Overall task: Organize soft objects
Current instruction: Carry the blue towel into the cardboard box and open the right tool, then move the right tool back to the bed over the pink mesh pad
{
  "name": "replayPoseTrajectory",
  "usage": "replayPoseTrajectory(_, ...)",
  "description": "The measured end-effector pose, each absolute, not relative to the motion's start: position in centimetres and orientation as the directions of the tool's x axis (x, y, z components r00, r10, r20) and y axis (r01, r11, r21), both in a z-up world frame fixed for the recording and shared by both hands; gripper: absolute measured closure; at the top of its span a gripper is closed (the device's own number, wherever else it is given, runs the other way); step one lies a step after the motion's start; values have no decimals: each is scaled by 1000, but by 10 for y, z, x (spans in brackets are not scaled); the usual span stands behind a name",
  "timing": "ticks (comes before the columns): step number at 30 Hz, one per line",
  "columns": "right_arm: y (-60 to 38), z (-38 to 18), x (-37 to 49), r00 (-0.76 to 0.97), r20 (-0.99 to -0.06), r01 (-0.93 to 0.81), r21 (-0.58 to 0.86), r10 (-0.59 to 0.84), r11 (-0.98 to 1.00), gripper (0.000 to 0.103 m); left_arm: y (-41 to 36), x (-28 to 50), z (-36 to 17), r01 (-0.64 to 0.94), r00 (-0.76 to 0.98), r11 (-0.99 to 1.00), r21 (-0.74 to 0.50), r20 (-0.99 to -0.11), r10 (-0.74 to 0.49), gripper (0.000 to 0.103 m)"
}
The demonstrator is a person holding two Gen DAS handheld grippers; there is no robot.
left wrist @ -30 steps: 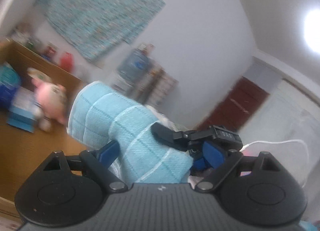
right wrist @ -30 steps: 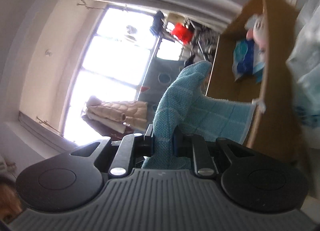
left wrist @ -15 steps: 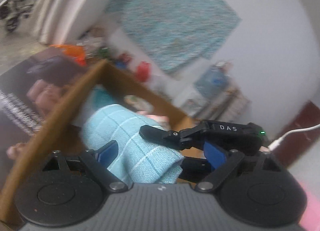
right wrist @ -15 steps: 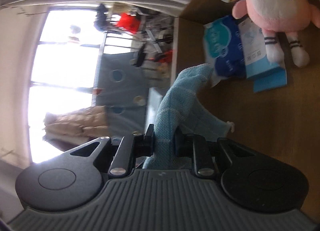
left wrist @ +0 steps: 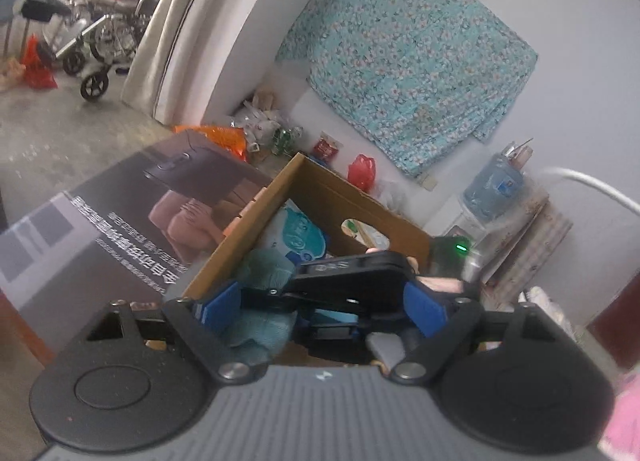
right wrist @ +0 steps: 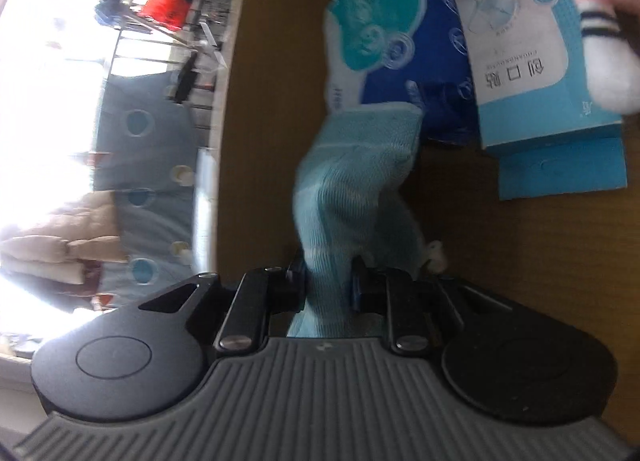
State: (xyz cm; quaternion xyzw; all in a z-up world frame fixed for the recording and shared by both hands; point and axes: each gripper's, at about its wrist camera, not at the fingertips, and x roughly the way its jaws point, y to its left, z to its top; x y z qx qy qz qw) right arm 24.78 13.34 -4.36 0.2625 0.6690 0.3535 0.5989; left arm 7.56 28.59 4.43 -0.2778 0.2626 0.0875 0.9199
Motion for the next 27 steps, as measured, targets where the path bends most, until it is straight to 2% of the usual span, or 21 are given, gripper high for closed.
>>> replayPoseTrajectory(2,143,-52,248,-153,-671,-95,740,725,666,76,283,71,44,-306,845,835,-457,-534,18,14)
replayPoseTrajectory(4,143,-58,249,-162,-666,-70,744,728,665,75,281,69,44,-292,847,843,-452,-531,9,14)
replayPoseTrajectory(5,143,-57,250,-172,-664,-65,745,728,664,70,280,68,44,-291,846,846,-446,-533,10,14)
replayPoseTrajectory(6,143,-54,251,-180,-662,-65,746,728,662,55,279,67,45,-290,845,851,-439,-535,11,14)
replayPoseTrajectory(7,141,-50,251,-179,-664,-69,745,726,664,45,278,67,44,-287,843,857,-429,-537,13,14)
replayPoseTrajectory(8,140,-45,250,-164,-671,-82,740,723,667,29,277,66,45,-287,842,861,-420,-539,17,14)
replayPoseTrajectory(9,139,-38,250,-141,-680,-110,733,719,672,21,275,66,46,-287,841,864,-413,-540,22,14)
replayPoseTrajectory(10,139,-32,249,-125,-693,-141,721,710,679,19,273,66,47,-286,842,867,-408,-539,25,14)
replayPoseTrajectory(12,136,-21,248,-92,-711,-177,700,697,692,19,271,65,49,-279,846,870,-407,-532,23,14)
replayPoseTrajectory(20,104,14,251,70,-684,-199,704,726,682,19,261,54,59,-263,857,880,-396,-515,25,13)
replayPoseTrajectory(22,84,19,257,90,-669,-199,714,738,671,22,259,50,60,-262,859,883,-389,-512,29,13)
replayPoseTrajectory(25,84,9,260,41,-674,-179,721,738,669,36,256,46,62,-259,860,887,-383,-509,31,13)
replayPoseTrajectory(27,85,3,255,-10,-696,-158,710,718,686,37,256,45,63,-257,863,885,-388,-504,30,13)
